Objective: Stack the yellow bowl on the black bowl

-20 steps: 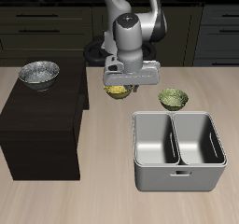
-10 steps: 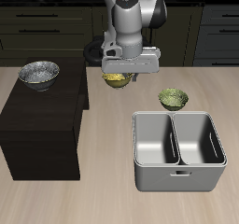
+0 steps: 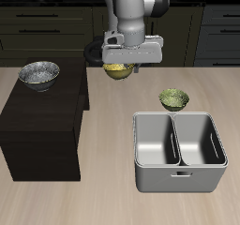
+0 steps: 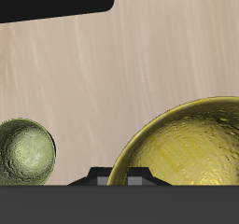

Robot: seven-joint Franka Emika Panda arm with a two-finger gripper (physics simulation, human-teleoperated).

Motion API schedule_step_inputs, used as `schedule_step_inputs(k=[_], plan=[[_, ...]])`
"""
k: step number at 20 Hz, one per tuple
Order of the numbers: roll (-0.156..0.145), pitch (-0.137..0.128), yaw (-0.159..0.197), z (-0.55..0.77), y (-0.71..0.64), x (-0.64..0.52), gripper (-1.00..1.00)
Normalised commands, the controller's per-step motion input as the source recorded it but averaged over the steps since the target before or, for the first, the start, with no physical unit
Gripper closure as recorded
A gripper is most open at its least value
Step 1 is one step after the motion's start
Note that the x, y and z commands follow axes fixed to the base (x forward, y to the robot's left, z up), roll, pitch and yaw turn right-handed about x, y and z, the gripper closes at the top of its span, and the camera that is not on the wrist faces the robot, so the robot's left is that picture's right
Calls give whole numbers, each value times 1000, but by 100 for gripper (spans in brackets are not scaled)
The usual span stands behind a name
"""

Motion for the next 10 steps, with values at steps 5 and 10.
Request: schedule_step_inputs(k=[5, 10], plan=[[20, -19, 19, 391, 107, 112, 100], [25, -11, 11, 356, 56, 44, 100]])
